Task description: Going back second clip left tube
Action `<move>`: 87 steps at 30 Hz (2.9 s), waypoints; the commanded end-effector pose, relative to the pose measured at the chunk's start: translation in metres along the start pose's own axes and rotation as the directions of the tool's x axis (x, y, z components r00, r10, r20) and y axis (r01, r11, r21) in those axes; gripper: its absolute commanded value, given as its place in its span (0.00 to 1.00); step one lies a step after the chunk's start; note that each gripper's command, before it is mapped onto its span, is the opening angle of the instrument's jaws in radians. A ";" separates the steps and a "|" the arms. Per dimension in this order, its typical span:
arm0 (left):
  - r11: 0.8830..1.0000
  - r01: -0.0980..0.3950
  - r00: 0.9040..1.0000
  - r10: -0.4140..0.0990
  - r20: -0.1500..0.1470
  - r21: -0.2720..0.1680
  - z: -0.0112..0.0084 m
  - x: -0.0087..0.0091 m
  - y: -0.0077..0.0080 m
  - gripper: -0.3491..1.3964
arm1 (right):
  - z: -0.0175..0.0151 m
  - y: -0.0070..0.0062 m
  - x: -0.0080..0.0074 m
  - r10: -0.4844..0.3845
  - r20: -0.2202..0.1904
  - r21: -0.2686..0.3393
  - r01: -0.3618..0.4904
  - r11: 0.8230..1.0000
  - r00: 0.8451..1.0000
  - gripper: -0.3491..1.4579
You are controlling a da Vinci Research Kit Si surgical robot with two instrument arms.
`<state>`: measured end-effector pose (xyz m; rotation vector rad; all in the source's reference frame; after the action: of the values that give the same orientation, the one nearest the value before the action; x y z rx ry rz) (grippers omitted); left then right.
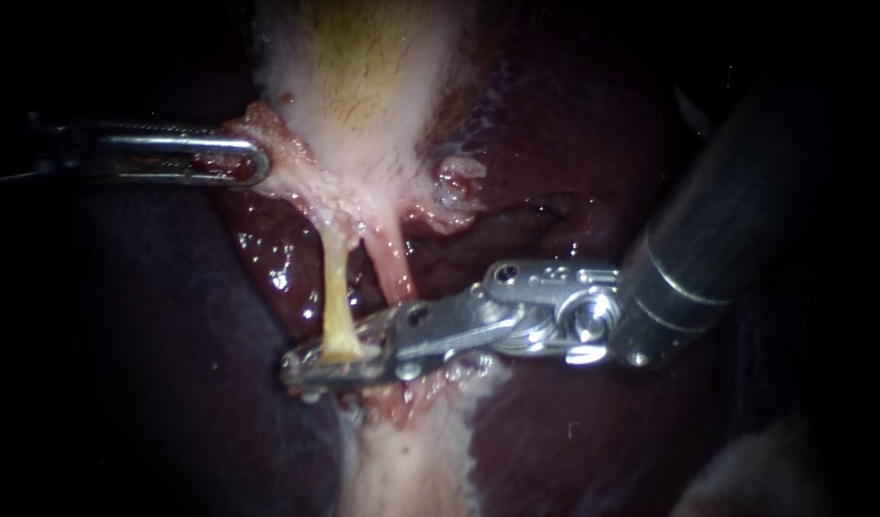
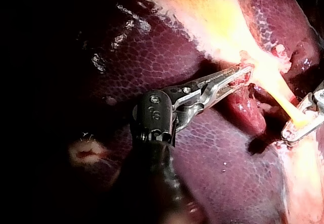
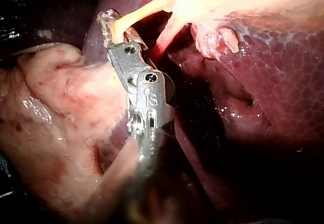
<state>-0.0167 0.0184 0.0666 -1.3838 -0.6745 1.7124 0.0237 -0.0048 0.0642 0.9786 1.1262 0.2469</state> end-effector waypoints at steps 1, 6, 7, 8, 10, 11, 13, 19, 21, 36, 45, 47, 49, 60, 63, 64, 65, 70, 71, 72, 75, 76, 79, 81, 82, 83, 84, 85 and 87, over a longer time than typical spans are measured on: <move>1.000 0.000 1.000 0.000 0.000 0.000 0.0000 0.0000 0.0000 0.00 | 0.0000 0.0000 0.0000 0.006 0.000 0.000 -0.006 1.000 1.000 0.00; 1.000 0.000 1.000 0.000 0.000 0.000 0.0000 0.0000 0.0000 0.00 | 0.0000 -0.0001 0.0000 0.011 -0.004 -0.008 -0.011 1.000 1.000 0.00; 1.000 0.000 1.000 0.000 0.000 0.000 0.0000 0.0000 0.0000 0.00 | 0.0000 -0.0001 0.0000 -0.001 -0.007 -0.016 0.001 1.000 1.000 0.00; 1.000 0.000 1.000 0.000 -0.001 0.003 0.0000 0.0000 0.0000 0.00 | 0.0000 -0.0002 0.0000 -0.001 -0.007 -0.016 0.001 1.000 1.000 0.06; 1.000 0.000 1.000 0.000 -0.001 0.003 0.0000 0.0000 0.0000 0.00 | 0.0001 -0.0002 0.0000 -0.007 -0.010 -0.018 0.007 1.000 1.000 0.19; 1.000 0.000 1.000 0.000 -0.001 0.003 0.0000 0.0000 0.0001 0.00 | 0.0001 -0.0002 0.0000 -0.013 -0.011 -0.021 0.013 1.000 1.000 0.27; 1.000 -0.001 1.000 0.001 0.000 0.000 0.0000 -0.0001 0.0001 0.00 | 0.0002 -0.0002 0.0000 -0.013 -0.014 -0.030 0.013 0.999 1.000 0.35; 1.000 -0.001 1.000 0.001 0.000 0.001 0.0000 -0.0002 0.0001 0.00 | 0.0006 0.0002 -0.0001 -0.062 -0.024 -0.069 0.060 0.996 0.998 0.43; 1.000 -0.002 1.000 0.002 0.000 0.001 0.0000 -0.0002 0.0001 0.00 | 0.0007 0.0007 -0.0001 -0.103 -0.037 -0.118 0.098 0.988 0.994 0.44; 1.000 -0.003 1.000 0.003 0.001 -0.001 0.0001 -0.0004 0.0001 0.00 | -0.0030 0.0028 -0.0020 -0.270 0.039 -0.349 0.267 0.898 0.962 0.47; 1.000 -0.003 1.000 0.003 0.001 -0.001 0.0001 -0.0005 0.0001 0.00 | -0.0088 -0.0010 -0.0022 -0.374 0.081 -0.312 0.380 0.871 0.924 0.47; 1.000 -0.003 1.000 0.003 0.002 -0.004 0.0001 -0.0005 0.0001 0.00 | -0.0105 -0.0019 -0.0022 -0.388 0.083 -0.304 0.394 0.868 0.918 0.47; 1.000 -0.004 1.000 0.004 0.002 -0.004 0.0001 -0.0005 0.0001 0.00 | -0.0122 -0.0027 -0.0023 -0.401 0.086 -0.297 0.408 0.863 0.912 0.47; 1.000 -0.004 1.000 0.004 0.002 -0.004 0.0001 -0.0006 0.0001 0.00 | -0.0173 -0.0049 -0.0028 -0.419 0.087 -0.285 0.426 0.859 0.904 0.47; 1.000 -0.004 1.000 0.004 0.002 -0.004 0.0002 -0.0006 0.0001 0.00 | -0.0179 -0.0051 -0.0028 -0.423 0.087 -0.281 0.429 0.858 0.902 0.47; 1.000 -0.004 1.000 0.004 0.002 -0.004 0.0002 -0.0007 0.0001 0.00 | -0.0180 -0.0051 -0.0027 -0.422 0.088 -0.284 0.429 0.858 0.902 0.47; 1.000 -0.005 1.000 0.005 0.002 -0.004 0.0002 -0.0007 0.0001 0.00 | -0.0181 -0.0051 -0.0027 -0.422 0.087 -0.283 0.428 0.858 0.902 0.47; 1.000 -0.007 1.000 0.007 -0.002 -0.003 0.0009 -0.0011 0.0000 0.00 | -0.0182 -0.0051 -0.0026 -0.420 0.087 -0.288 0.427 0.857 0.903 0.47; 1.000 -0.009 1.000 0.009 0.001 -0.004 0.0013 -0.0013 0.0000 0.00 | -0.0182 -0.0051 -0.0026 -0.420 0.087 -0.288 0.427 0.857 0.903 0.47; 1.000 -0.010 1.000 0.010 0.002 -0.005 0.0016 -0.0016 -0.0001 0.00 | -0.0182 -0.0051 -0.0026 -0.420 0.087 -0.289 0.426 0.857 0.903 0.47; 1.000 -0.017 1.000 0.017 0.015 -0.008 0.0030 -0.0025 -0.0004 0.00 | -0.0182 -0.0051 -0.0026 -0.418 0.088 -0.296 0.424 0.856 0.904 0.47; 1.000 -0.019 1.000 0.019 0.018 -0.007 0.0035 -0.0029 -0.0006 0.00 | -0.0182 -0.0051 -0.0026 -0.417 0.088 -0.297 0.423 0.856 0.905 0.47; 1.000 -0.026 0.999 0.026 0.030 -0.012 0.0050 -0.0038 -0.0012 0.00 | -0.0183 -0.0052 -0.0025 -0.416 0.088 -0.299 0.422 0.856 0.905 0.47; 0.999 -0.030 0.999 0.030 0.036 -0.012 0.0061 -0.0044 -0.0018 0.00 | -0.0184 -0.0052 -0.0025 -0.415 0.088 -0.299 0.421 0.856 0.906 0.47; 0.999 -0.031 0.999 0.032 0.039 -0.010 0.0065 -0.0046 -0.0021 0.00 | -0.0184 -0.0053 -0.0024 -0.415 0.088 -0.300 0.421 0.856 0.906 0.47; 0.999 -0.034 0.999 0.034 0.042 -0.011 0.0071 -0.0049 -0.0025 0.00 | -0.0184 -0.0053 -0.0024 -0.414 0.087 -0.300 0.421 0.856 0.906 0.47; 0.999 -0.036 0.998 0.036 0.044 -0.009 0.0075 -0.0052 -0.0028 0.00 | -0.0184 -0.0053 -0.0023 -0.414 0.087 -0.300 0.420 0.856 0.906 0.47; 0.999 -0.037 0.998 0.038 0.047 -0.007 0.0079 -0.0054 -0.0031 0.00 | -0.0184 -0.0054 -0.0023 -0.414 0.087 -0.300 0.420 0.856 0.906 0.47; 0.999 -0.041 0.998 0.041 0.055 -0.002 0.0085 -0.0059 -0.0039 0.00 | -0.0184 -0.0054 -0.0023 -0.414 0.087 -0.300 0.420 0.857 0.906 0.47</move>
<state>-0.0237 0.0161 0.0755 -1.3664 -0.6847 1.7924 0.0055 0.0005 0.0600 0.4357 1.2080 0.0580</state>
